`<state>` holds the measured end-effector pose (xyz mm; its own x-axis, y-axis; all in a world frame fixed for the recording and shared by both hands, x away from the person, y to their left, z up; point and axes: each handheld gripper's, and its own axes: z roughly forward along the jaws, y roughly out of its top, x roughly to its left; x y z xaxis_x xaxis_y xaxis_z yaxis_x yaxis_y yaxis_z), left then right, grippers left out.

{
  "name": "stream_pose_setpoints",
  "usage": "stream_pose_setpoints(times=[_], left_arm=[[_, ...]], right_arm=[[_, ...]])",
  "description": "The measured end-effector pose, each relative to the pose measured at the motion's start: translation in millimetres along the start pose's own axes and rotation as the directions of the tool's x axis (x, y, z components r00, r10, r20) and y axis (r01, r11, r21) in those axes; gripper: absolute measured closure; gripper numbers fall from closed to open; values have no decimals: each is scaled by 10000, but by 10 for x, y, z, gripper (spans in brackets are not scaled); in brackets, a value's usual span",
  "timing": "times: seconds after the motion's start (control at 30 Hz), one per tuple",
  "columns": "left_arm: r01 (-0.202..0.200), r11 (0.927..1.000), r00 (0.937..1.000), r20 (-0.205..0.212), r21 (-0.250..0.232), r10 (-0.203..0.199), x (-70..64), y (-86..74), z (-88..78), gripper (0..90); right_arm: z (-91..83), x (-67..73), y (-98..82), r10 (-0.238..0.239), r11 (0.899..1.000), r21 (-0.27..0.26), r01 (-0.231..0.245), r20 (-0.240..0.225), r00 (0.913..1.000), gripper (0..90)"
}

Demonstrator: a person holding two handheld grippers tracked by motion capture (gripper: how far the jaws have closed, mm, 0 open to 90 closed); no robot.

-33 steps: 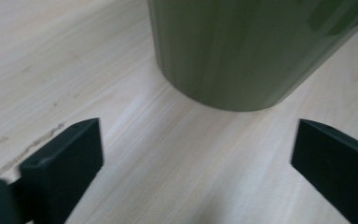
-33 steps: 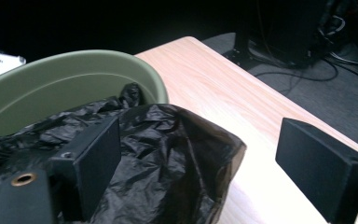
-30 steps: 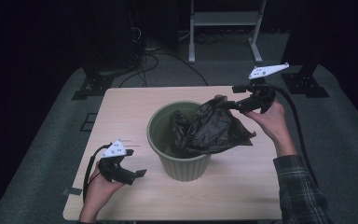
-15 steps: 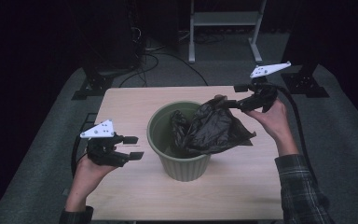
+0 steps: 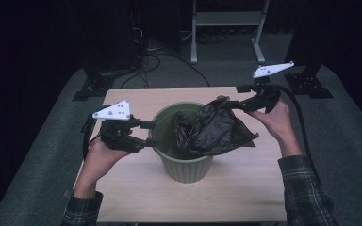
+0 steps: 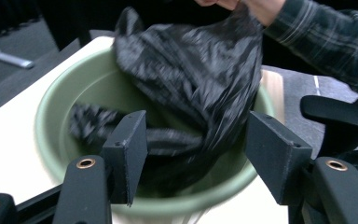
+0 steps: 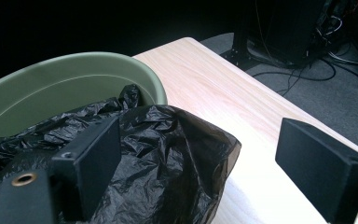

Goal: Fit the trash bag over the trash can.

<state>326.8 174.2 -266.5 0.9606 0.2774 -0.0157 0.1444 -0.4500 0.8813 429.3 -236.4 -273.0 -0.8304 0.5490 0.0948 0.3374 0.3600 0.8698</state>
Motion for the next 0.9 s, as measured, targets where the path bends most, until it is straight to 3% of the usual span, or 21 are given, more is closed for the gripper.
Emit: stream_pose_setpoints(times=[0.37, 0.5, 0.57, 0.9], left_arm=[[-520, 9986, 9951, 842, 26, 516, -107, 336, 384, 374], [-707, 9974, 9896, 1264, 121, 686, -122, 491, 638, 384], [-758, 9970, 9882, 1341, 123, 735, -120, 522, 686, 388], [-1000, 9945, 9701, 2249, 301, 908, -192, 802, 1236, 403]], right_arm=[[14, 5, 12, 47, 10000, -65, -47, -69, 10000, 129], [25, -4, 17, 102, 9999, -40, -103, -77, 9999, 129], [28, -6, 14, 104, 9999, -37, -105, -68, 9999, 129], [46, -37, 4, 144, 9999, 38, -144, 72, 9999, 129]])
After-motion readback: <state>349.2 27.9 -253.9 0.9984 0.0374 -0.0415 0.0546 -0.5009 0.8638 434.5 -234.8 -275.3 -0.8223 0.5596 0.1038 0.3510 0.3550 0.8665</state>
